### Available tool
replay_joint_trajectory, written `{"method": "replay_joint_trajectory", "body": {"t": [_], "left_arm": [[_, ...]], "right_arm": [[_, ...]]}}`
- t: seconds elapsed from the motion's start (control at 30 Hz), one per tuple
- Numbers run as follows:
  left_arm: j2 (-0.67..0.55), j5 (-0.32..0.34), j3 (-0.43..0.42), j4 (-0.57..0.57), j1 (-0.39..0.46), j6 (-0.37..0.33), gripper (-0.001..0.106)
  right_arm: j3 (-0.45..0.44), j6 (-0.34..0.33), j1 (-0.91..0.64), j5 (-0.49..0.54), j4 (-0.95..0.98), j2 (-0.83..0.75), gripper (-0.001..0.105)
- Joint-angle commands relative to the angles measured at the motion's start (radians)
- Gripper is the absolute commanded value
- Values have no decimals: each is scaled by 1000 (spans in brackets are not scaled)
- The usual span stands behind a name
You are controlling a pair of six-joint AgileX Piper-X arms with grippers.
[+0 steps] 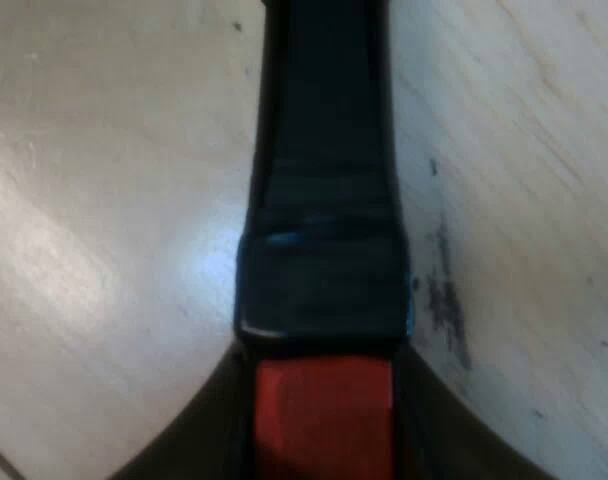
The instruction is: Grind coffee beans and then tamp
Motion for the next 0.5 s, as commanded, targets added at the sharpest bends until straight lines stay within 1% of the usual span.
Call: {"method": "replay_joint_trajectory", "body": {"t": [0.03, 0.07, 0.13, 0.17, 0.2, 0.3, 0.37, 0.5], "left_arm": [[-1, -2, -5, -12, -5, -8, 74], [-1, -2, -5, -12, -5, -8, 74], [-1, -2, -5, -12, -5, -8, 74], [-1, -2, -5, -12, -5, -8, 74], [-1, -2, -5, -12, -5, -8, 74], [-1, -2, -5, -12, -5, -8, 74], [-1, -2, -5, -12, -5, -8, 74], [-1, -2, -5, -12, -5, -8, 74]], "right_arm": [[-5, 1, -1, 4, -27, -10, 18], [-5, 1, -1, 4, -27, -10, 24], [-5, 4, -1, 4, -20, -10, 43], [-5, 8, -1, 4, -19, -10, 46], [-5, 17, -1, 4, -11, -10, 55], [-11, 29, -1, 4, 5, -13, 64], [-22, 28, -1, 6, 23, -13, 66], [-78, 13, -1, 12, 94, -13, 69]]}}
